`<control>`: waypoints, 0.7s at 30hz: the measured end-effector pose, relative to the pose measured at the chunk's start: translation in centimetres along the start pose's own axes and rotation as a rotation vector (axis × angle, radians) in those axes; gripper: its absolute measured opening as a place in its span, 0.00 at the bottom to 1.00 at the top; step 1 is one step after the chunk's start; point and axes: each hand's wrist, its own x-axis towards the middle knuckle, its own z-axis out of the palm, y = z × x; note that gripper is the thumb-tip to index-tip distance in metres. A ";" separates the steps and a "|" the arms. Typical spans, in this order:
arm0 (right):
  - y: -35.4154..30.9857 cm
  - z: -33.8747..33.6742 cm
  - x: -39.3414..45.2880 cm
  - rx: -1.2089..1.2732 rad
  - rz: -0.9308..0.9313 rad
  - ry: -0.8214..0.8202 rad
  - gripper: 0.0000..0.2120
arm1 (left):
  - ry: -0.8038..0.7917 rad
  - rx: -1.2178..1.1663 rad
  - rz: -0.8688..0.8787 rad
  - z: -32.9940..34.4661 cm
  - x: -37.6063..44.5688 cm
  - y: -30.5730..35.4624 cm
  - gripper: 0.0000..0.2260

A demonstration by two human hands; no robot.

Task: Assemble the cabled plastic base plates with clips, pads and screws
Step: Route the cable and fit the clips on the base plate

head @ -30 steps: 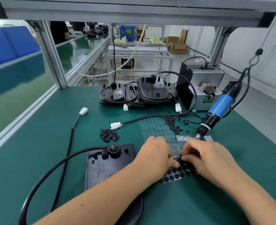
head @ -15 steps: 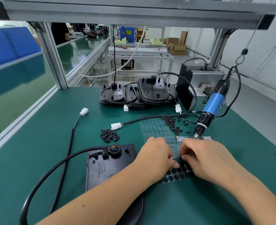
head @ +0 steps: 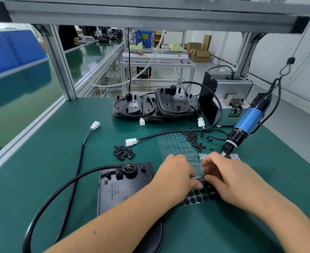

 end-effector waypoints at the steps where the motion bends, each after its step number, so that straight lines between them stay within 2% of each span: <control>1: 0.0 0.0 0.0 0.003 -0.007 -0.004 0.08 | -0.003 0.002 -0.001 0.0 0.0 0.0 0.19; 3: -0.1 0.0 0.2 -0.054 -0.036 0.003 0.07 | -0.003 0.004 0.000 0.0 0.1 0.1 0.18; 8: -0.6 0.4 0.5 -0.126 -0.008 0.063 0.13 | -0.005 0.003 -0.011 0.0 0.2 0.0 0.17; 13: -1.0 0.7 0.1 -0.094 0.047 0.192 0.17 | -0.013 0.028 -0.008 0.1 0.3 0.0 0.18; 21: -0.7 0.6 0.1 0.021 0.021 0.155 0.09 | -0.011 -0.002 -0.018 0.1 0.4 -0.1 0.19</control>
